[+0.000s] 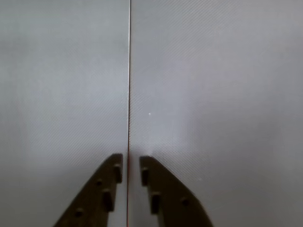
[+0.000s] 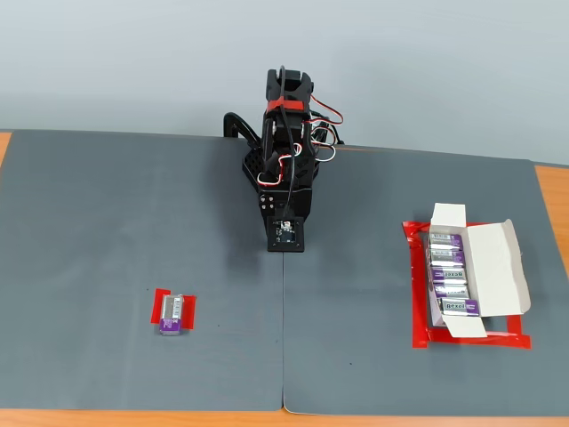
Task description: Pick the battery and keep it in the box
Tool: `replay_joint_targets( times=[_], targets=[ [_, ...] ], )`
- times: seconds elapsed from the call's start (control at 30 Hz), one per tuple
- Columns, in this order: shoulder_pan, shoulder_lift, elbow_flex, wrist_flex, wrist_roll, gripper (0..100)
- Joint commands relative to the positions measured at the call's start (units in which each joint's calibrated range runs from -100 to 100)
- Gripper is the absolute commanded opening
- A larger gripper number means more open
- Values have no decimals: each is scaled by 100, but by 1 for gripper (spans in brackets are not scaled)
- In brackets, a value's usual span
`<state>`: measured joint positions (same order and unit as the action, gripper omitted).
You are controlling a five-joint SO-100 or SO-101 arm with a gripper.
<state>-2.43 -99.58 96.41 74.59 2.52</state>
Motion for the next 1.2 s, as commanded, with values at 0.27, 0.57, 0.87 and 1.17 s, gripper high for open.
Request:
replay_joint_targets(
  times=[0.27,0.57,0.87,1.17],
  targets=[
    [31,25,-383,24,-20,4],
    [-14,25,-383,24,-14,4],
    [-22,76,-392,-37,-14,4],
    [31,339,-690,-63,-14,4]
  ],
)
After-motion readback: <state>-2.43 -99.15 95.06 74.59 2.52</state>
